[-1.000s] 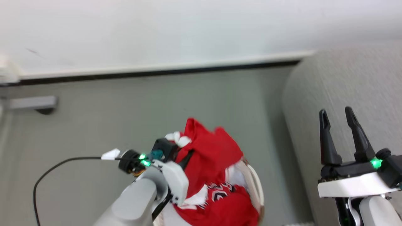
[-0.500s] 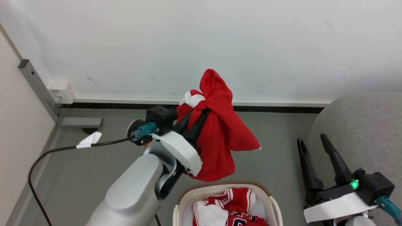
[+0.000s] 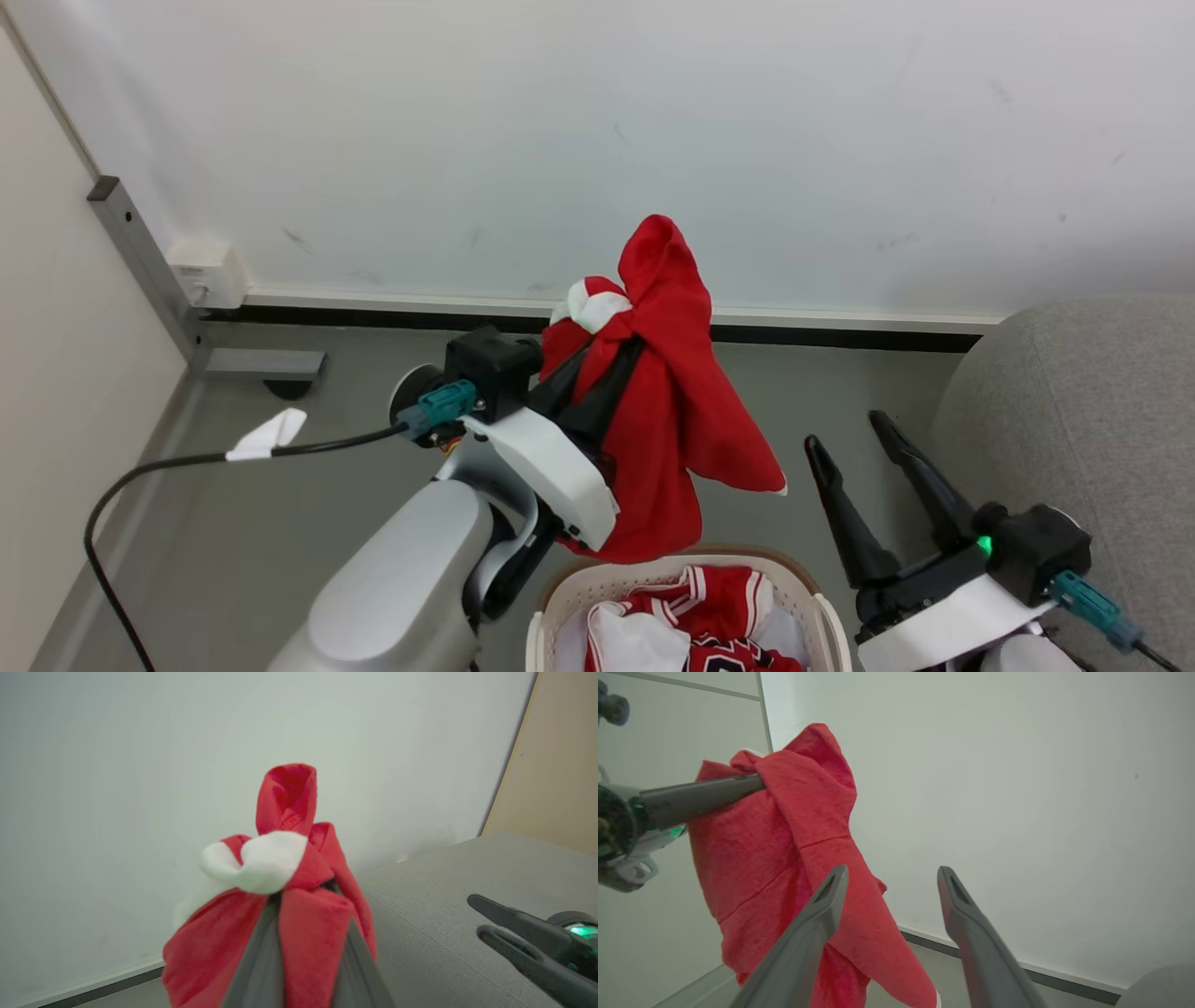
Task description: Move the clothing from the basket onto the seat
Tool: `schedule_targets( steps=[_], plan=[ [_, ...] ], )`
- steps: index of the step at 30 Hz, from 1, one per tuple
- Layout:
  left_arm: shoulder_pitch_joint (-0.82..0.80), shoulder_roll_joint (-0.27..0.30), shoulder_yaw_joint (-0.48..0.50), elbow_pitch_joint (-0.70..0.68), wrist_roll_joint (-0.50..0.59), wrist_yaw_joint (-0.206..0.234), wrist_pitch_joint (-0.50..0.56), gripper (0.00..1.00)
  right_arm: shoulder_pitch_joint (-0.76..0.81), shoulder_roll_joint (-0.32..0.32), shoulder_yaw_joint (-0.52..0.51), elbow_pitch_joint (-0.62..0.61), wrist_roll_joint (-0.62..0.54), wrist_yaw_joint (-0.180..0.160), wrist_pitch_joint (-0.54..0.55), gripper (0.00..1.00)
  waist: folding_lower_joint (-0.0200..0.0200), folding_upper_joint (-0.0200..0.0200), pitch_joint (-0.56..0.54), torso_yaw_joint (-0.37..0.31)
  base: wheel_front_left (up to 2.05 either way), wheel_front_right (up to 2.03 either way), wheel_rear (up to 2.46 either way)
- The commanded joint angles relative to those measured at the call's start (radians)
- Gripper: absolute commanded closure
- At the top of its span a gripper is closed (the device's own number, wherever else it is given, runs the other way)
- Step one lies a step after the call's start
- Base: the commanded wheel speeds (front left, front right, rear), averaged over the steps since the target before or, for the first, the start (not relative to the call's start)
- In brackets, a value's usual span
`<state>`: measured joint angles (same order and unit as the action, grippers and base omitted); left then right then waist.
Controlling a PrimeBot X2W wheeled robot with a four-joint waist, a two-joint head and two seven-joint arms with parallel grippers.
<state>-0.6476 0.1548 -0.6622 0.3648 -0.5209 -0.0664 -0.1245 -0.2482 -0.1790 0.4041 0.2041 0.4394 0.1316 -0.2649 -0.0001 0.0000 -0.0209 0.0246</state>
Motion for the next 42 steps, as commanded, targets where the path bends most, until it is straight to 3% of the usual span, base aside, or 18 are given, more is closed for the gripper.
schedule_targets(
  steps=[1, 10, 20, 26, 28, 39, 40, 41, 42],
  plan=[
    [0.012, 0.004, -0.002, -0.007, -0.007, 0.000, -0.002, 1.00, -0.014, -0.007, 0.009, 0.005, 0.011, -0.002, 0.001, 0.00, 0.0001, 0.0000, 0.002, 0.003, 0.00, 0.00, 0.00],
    [0.022, -0.032, -0.051, -0.040, -0.009, -0.008, 0.016, 1.00, -0.211, -0.088, 0.333, 0.160, 0.148, -0.002, 0.001, 0.00, 0.0001, 0.0000, 0.004, 0.057, 0.00, 0.00, 0.00],
    [0.037, -0.067, -0.136, -0.068, -0.016, -0.028, 0.032, 1.00, -0.347, -0.026, 0.445, 0.383, 0.202, -0.002, 0.001, 0.00, 0.0001, 0.0000, -0.016, 0.134, 0.00, 0.00, 0.00],
    [0.050, -0.081, -0.181, -0.074, -0.034, -0.036, 0.042, 1.00, -0.406, -0.025, 0.508, 0.464, 0.239, -0.002, 0.001, 0.00, 0.0001, 0.0000, -0.027, 0.184, 0.00, 0.00, 0.00],
    [0.052, -0.082, -0.186, -0.072, -0.037, -0.038, 0.044, 1.00, -0.411, -0.028, 0.513, 0.461, 0.257, -0.002, 0.001, 1.00, 0.0001, 0.0000, -0.029, 0.195, 0.00, 0.00, 0.00],
    [0.059, -0.056, -0.153, -0.035, -0.053, -0.005, 0.022, 1.00, -0.360, -0.069, 0.475, 0.374, 0.330, -0.002, 0.001, 1.00, 0.0001, 0.0000, -0.020, 0.184, 0.00, 0.00, 0.00],
    [0.060, -0.054, -0.151, -0.032, -0.054, -0.002, 0.018, 0.84, -0.351, -0.071, 0.460, 0.363, 0.339, -0.002, 0.001, 1.00, 0.0001, 0.0000, -0.017, 0.177, 0.00, 0.00, 0.00],
    [0.062, -0.053, -0.149, -0.030, -0.055, 0.002, 0.014, 0.58, -0.339, -0.071, 0.441, 0.350, 0.350, -0.002, 0.001, 1.00, 0.0001, 0.0000, -0.014, 0.168, 0.00, 0.00, 0.00],
    [0.063, -0.053, -0.150, -0.030, -0.055, 0.000, 0.013, 0.01, -0.330, -0.072, 0.421, 0.340, 0.359, -0.002, 0.001, 1.00, 0.0001, 0.0000, -0.011, 0.159, 0.00, 0.00, 0.00]
  ],
)
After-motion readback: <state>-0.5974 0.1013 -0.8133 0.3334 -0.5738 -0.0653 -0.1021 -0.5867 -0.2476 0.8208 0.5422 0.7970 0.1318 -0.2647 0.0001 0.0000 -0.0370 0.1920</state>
